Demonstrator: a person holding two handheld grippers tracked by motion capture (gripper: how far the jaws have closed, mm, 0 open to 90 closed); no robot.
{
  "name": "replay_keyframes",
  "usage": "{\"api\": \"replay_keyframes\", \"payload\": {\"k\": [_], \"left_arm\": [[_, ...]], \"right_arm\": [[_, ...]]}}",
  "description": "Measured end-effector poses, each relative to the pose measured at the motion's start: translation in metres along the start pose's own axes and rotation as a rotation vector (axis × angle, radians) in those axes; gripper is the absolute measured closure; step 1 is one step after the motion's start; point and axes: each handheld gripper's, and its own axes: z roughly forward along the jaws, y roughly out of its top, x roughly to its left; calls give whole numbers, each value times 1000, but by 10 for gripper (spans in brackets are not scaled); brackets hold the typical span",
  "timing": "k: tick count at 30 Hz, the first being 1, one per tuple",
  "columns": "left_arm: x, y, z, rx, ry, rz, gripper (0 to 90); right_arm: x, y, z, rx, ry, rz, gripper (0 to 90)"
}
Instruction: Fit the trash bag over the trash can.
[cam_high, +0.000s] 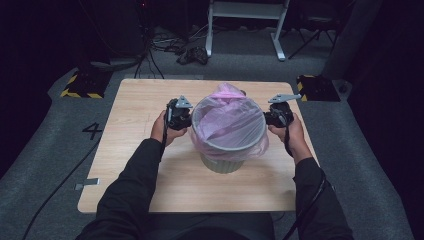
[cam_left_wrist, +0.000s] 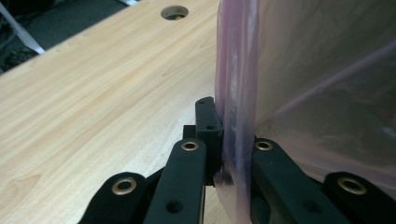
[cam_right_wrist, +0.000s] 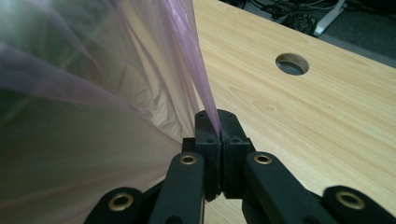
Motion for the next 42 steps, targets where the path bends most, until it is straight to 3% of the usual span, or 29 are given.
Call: {"api": "replay_keyframes", "payload": {"k": [9,19,21,23,25,27,32,35,37,40,42], "left_arm": [[0,-2,5,47,-20,-12,886],[1,-5,4,86,-26,-14,882],[2,-7,2,71,-5,-11,834],[4,-8,-2,47,21,-35,687],[6,-11,-11,-11,4,-45,684],[7,-14,-23,-49,10,-30,614],[2,-22,-50,-77,26,-5,413],[-5,-27,-64,-111,12,17,340],[-17,-30,-75,-129,-8,59,294],[-36,-34,-86,-147,-56,113,230],[-48,-35,-90,-154,-61,146,197]], "right_arm": [[-1,-4,4,27,12,20,882],[-2,-11,5,59,11,7,870],[-3,-13,3,62,-5,5,860],[-5,-14,-1,56,-22,-7,831],[-6,-14,-8,42,-43,-19,787],[-9,-15,-17,15,-63,-22,722],[-9,-22,-37,-6,-63,-83,463],[-8,-25,-48,-32,-45,-114,363],[-4,-28,-57,-35,-52,-152,293],[2,-32,-68,-41,-48,-207,251],[9,-37,-77,-44,-32,-260,236]]}}
